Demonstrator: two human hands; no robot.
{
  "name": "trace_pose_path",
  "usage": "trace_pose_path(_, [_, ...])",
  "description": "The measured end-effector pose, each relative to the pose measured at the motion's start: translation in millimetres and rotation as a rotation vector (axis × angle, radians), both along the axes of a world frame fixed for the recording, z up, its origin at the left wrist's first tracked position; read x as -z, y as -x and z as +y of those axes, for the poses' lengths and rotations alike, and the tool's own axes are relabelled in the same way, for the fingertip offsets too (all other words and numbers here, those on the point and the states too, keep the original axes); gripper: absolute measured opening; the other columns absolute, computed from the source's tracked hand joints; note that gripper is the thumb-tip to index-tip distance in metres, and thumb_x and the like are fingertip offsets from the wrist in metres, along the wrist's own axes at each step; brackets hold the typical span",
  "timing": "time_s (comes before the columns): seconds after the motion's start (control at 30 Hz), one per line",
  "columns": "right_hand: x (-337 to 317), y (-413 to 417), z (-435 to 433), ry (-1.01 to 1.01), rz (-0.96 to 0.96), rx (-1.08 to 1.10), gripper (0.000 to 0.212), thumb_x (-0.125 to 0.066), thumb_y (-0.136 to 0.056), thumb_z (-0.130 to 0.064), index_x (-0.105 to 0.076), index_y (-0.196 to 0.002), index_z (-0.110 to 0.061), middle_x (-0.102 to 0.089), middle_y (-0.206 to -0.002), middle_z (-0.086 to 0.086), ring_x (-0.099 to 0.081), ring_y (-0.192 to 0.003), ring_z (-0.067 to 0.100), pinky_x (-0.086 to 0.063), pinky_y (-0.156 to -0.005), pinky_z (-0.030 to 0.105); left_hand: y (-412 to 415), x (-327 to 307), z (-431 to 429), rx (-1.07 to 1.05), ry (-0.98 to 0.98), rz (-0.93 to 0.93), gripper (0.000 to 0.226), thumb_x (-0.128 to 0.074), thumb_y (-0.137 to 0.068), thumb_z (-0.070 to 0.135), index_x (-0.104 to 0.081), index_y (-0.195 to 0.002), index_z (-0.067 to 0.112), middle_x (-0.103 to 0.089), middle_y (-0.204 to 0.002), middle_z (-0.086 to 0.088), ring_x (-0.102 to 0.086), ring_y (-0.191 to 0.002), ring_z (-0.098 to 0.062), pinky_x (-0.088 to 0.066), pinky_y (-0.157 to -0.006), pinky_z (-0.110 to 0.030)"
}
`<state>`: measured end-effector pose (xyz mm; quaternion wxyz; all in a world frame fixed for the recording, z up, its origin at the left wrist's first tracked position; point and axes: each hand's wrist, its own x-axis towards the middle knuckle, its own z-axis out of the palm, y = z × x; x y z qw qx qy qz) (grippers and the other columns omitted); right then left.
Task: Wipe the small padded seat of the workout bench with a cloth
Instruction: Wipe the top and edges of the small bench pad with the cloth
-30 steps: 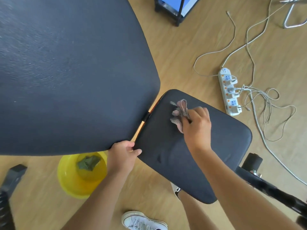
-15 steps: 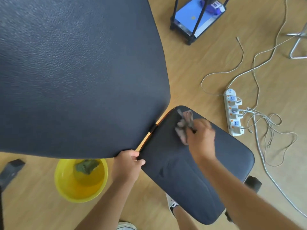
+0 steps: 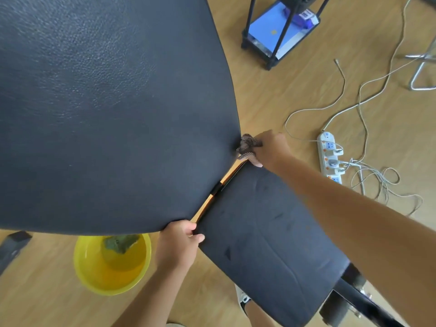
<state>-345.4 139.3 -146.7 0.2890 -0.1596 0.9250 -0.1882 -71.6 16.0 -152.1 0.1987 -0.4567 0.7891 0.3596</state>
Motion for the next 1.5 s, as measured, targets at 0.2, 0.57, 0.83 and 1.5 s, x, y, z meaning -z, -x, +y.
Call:
trace_pose_path(0.2, [-4.3,20.7,81.7,-0.195,-0.268,0.093,0.027,-0.062,-0.087,-0.01,-0.06,-0.062,-0.001,-0.052,-0.05,0.006,-0.051,-0.05,0.02,-0.04,-0.043,0.019,0.0,0.0,-0.5,0.002,-0.008,0.011,0.035,-0.084,-0.08,0.021,-0.079,-0.114,0.012,-0.08,-0.11,-0.004,-0.074,-0.098,-0.019,-0.053,-0.082,-0.027])
trace_pose_path(0.57, [-2.1,4.3,62.9,0.196,-0.386,0.271,0.029,-0.087,-0.081,-0.027,-0.061,-0.07,-0.018,-0.057,-0.052,-0.004,-0.049,-0.042,0.006,-0.033,-0.038,0.008,1.8,0.6,0.5,-0.003,-0.017,0.011,0.032,-0.084,-0.079,0.017,-0.08,-0.109,0.008,-0.081,-0.102,-0.006,-0.077,-0.086,-0.026,-0.06,-0.089,-0.045])
trace_pose_path(0.83, [-14.9,-14.4,172.6,-0.101,-0.342,0.237,0.036,-0.091,-0.072,-0.034,-0.061,-0.072,-0.014,-0.059,-0.069,0.004,-0.054,-0.064,0.02,-0.041,-0.055,0.028,2.3,-0.4,1.0,-0.011,-0.082,-0.038,0.035,-0.083,-0.081,0.016,-0.077,-0.114,0.005,-0.081,-0.094,-0.011,-0.074,-0.072,-0.015,-0.05,-0.071,-0.032])
trace_pose_path(1.5, [-24.4,-54.4,251.8,-0.239,-0.263,0.355,0.04,-0.09,-0.07,-0.045,-0.064,-0.081,-0.017,-0.062,-0.081,0.006,-0.061,-0.076,0.027,-0.045,-0.058,0.029,7.9,-0.2,2.5,-0.131,-0.213,-0.078,0.041,-0.082,-0.081,0.004,-0.071,-0.12,0.004,-0.077,-0.09,-0.008,-0.076,-0.068,-0.024,-0.06,-0.087,-0.052])
